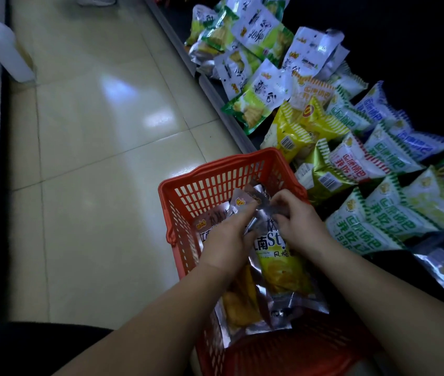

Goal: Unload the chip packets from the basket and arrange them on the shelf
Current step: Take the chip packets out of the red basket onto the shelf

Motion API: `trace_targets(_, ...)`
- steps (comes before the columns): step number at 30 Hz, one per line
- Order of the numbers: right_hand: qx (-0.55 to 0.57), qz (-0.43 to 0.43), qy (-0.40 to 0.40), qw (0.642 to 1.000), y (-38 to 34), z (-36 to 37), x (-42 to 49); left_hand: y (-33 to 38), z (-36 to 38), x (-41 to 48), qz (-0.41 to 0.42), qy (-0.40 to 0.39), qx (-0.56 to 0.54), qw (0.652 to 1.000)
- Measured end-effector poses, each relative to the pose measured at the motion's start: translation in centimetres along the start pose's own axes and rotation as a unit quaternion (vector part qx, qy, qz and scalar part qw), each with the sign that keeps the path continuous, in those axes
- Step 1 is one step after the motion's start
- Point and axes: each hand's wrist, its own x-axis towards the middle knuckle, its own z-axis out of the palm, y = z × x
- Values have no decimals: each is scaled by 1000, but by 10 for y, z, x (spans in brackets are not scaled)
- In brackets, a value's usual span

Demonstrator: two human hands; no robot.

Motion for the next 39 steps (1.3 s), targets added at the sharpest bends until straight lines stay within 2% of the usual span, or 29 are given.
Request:
trace_targets(10,83,-19,121,989,-62,-90,-114,93,-66,-56,165,58,29,984)
trace_targets(14,110,5,189,976,-70,-121,-178,137,-71,-89,211,30,16,977)
trace_targets(19,108,33,263,958,-57,-169,-268,213,-52,-122,313,-46,10,949)
trace_targets(23,118,93,345,927,-16,-204,-341,267,-11,-155,367,-105,3,924)
trace_targets(27,128,142,387,902,43,-228,-401,315,54,-186,417,-155,13,896)
trace_targets(34,128,244,449,850,160,-259,-483,383,186,-239,381,-228,-6,896)
trace_targets(36,146,276,482,819,192,-259,-508,400,224,-254,376,-253,-7,891)
trace_targets(39,198,328,554,739,236,-263,-553,425,273,-274,389,-275,14,879)
